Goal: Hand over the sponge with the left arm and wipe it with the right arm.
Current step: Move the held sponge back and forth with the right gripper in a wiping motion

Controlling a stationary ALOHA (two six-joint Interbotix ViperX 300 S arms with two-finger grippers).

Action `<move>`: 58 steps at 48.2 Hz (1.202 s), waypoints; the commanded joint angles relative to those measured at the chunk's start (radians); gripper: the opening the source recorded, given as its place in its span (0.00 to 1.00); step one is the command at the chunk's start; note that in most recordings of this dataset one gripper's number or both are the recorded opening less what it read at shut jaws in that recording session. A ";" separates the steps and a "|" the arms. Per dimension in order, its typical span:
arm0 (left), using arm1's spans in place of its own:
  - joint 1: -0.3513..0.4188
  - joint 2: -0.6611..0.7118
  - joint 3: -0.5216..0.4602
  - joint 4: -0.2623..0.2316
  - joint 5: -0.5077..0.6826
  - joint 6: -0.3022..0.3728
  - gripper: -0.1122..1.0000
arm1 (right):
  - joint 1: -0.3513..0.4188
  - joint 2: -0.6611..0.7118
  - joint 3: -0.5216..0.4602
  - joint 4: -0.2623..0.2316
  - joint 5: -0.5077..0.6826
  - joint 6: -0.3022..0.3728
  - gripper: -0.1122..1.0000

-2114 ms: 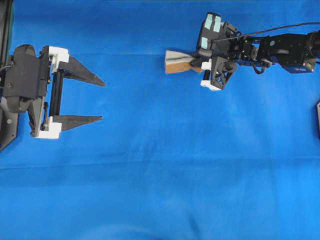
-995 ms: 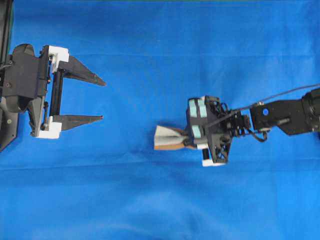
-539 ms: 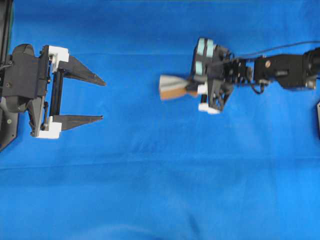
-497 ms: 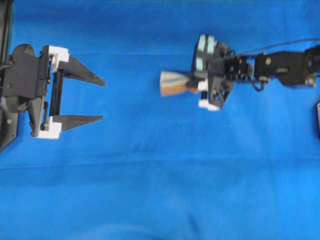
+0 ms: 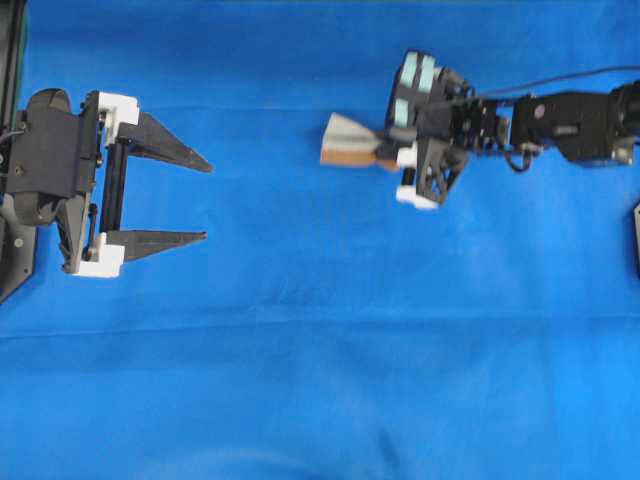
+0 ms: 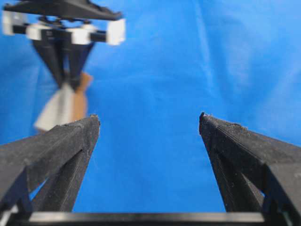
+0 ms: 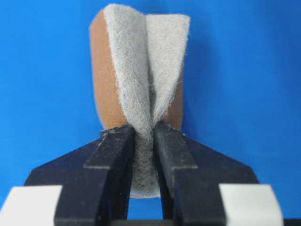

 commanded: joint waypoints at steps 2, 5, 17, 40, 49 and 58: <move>-0.003 -0.002 -0.009 -0.002 -0.006 -0.002 0.93 | 0.098 -0.031 -0.005 0.020 -0.002 0.008 0.29; -0.003 -0.002 -0.009 -0.002 -0.008 -0.002 0.93 | 0.155 -0.029 -0.008 0.037 0.003 0.015 0.29; -0.003 -0.002 -0.009 -0.002 -0.015 0.003 0.93 | 0.353 -0.029 -0.034 0.067 0.049 0.061 0.29; -0.003 -0.002 -0.009 -0.002 -0.017 0.003 0.93 | 0.331 -0.026 -0.032 0.061 0.067 0.097 0.29; -0.003 -0.002 -0.008 -0.002 -0.017 0.003 0.93 | 0.198 -0.028 -0.028 0.014 0.092 0.092 0.29; -0.003 -0.002 -0.008 0.000 -0.018 0.005 0.93 | 0.101 -0.026 -0.031 -0.034 0.092 0.091 0.29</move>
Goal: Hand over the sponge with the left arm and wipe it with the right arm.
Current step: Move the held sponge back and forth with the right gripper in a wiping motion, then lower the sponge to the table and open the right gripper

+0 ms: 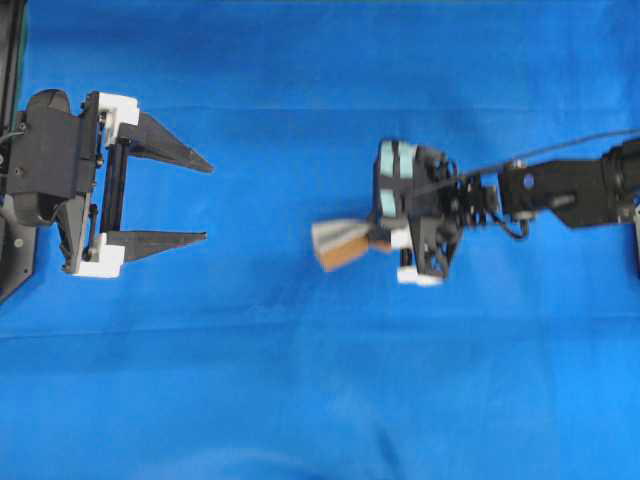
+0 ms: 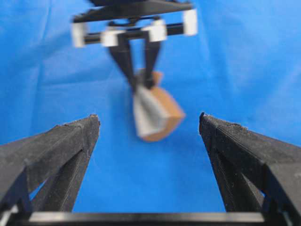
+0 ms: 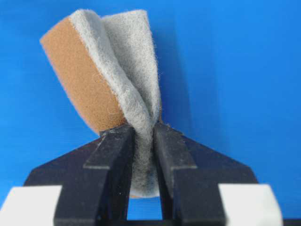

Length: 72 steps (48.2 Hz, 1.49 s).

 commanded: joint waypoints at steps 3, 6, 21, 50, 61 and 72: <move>-0.003 -0.002 -0.011 -0.002 -0.011 0.003 0.93 | -0.075 -0.026 -0.009 -0.029 0.000 -0.003 0.29; -0.003 -0.002 -0.011 0.000 -0.011 0.005 0.93 | -0.086 -0.026 -0.011 -0.032 -0.002 -0.003 0.29; -0.003 -0.002 -0.011 -0.002 -0.012 0.006 0.93 | -0.069 -0.026 -0.005 -0.032 -0.011 -0.002 0.29; -0.005 -0.002 -0.011 -0.002 -0.012 0.008 0.93 | -0.023 -0.028 -0.008 -0.018 -0.034 0.014 0.28; -0.003 -0.003 -0.011 0.000 -0.012 0.011 0.93 | -0.008 -0.028 -0.011 -0.017 -0.032 0.014 0.48; -0.003 -0.002 -0.011 -0.002 -0.012 0.011 0.93 | 0.000 -0.032 -0.017 -0.014 -0.028 0.014 0.76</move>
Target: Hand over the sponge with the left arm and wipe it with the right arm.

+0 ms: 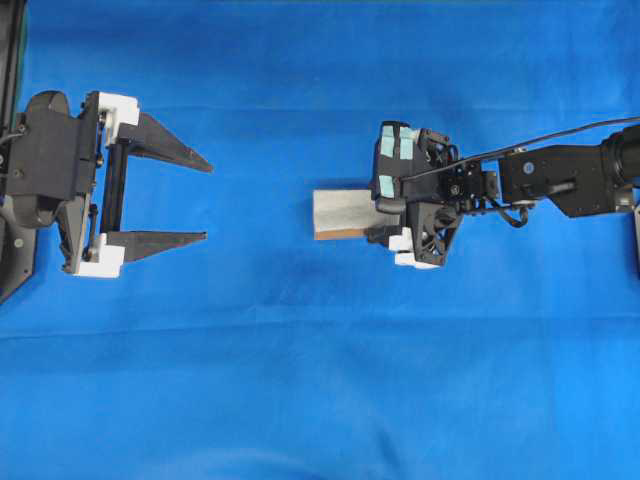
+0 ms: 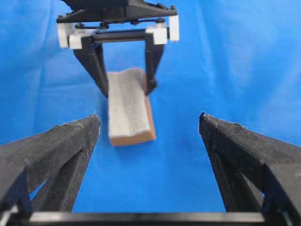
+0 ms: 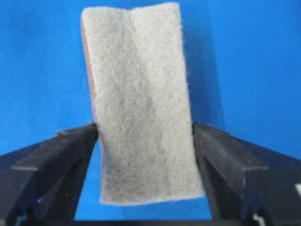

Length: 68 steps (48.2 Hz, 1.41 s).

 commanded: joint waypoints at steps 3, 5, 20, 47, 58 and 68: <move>-0.003 -0.002 -0.011 -0.002 -0.009 0.000 0.93 | 0.008 -0.037 -0.020 0.003 -0.003 0.000 0.76; -0.003 -0.002 -0.011 -0.003 -0.009 0.000 0.93 | 0.009 -0.044 -0.021 0.003 -0.003 0.000 0.76; -0.003 -0.002 -0.011 -0.002 -0.009 0.002 0.93 | 0.011 -0.170 -0.023 0.002 0.044 -0.003 0.76; -0.003 -0.002 -0.011 -0.002 -0.009 -0.011 0.93 | 0.012 -0.463 0.014 -0.002 0.146 -0.012 0.76; -0.003 0.005 -0.014 -0.003 -0.009 -0.011 0.93 | 0.011 -0.468 0.023 -0.002 0.144 -0.011 0.76; -0.003 -0.005 -0.012 -0.002 -0.020 -0.014 0.93 | 0.012 -0.491 0.028 -0.003 0.144 -0.006 0.76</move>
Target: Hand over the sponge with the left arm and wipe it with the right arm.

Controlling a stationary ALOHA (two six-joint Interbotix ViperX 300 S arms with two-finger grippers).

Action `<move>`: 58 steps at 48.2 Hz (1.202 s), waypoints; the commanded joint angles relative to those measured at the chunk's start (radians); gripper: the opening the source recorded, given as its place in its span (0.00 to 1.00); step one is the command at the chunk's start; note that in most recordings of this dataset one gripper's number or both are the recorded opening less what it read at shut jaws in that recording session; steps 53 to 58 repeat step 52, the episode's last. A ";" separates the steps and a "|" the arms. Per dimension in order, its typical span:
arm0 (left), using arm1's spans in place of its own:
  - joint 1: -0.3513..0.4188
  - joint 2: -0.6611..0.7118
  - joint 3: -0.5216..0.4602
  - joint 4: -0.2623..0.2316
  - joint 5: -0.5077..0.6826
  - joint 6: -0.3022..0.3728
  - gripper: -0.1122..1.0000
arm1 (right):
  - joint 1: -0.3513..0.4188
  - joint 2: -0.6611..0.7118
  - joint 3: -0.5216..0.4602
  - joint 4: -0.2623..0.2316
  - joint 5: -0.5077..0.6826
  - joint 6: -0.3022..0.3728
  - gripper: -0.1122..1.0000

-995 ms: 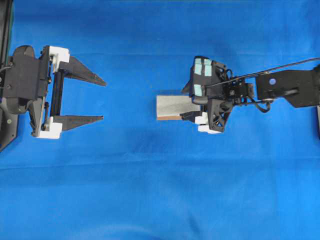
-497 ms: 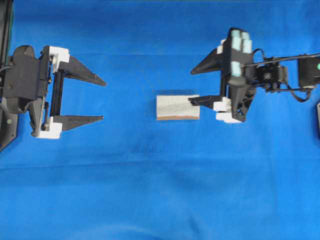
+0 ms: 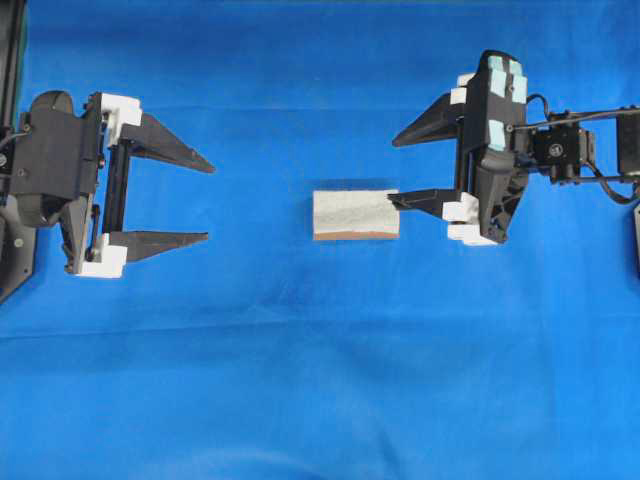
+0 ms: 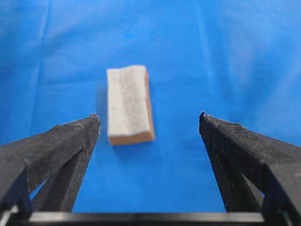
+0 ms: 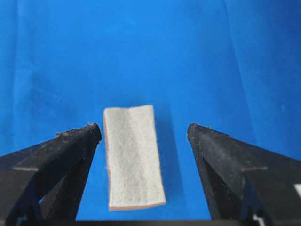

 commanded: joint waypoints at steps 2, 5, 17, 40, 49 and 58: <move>-0.003 -0.021 -0.011 -0.002 -0.011 0.000 0.93 | 0.005 -0.055 -0.003 0.000 0.002 0.005 0.76; -0.003 -0.041 -0.008 -0.002 -0.008 0.000 0.93 | 0.006 -0.092 0.009 -0.002 0.011 0.005 0.76; -0.003 -0.167 0.017 -0.002 0.029 0.002 0.93 | 0.006 -0.308 0.095 -0.003 0.077 -0.003 0.76; -0.003 -0.430 0.135 -0.002 0.155 -0.003 0.93 | 0.006 -0.792 0.314 -0.009 0.255 0.006 0.76; -0.003 -0.566 0.241 -0.005 0.149 -0.021 0.93 | 0.006 -0.907 0.413 0.017 0.252 0.015 0.76; -0.003 -0.606 0.273 -0.005 0.149 -0.035 0.93 | 0.006 -0.914 0.440 0.034 0.239 0.031 0.76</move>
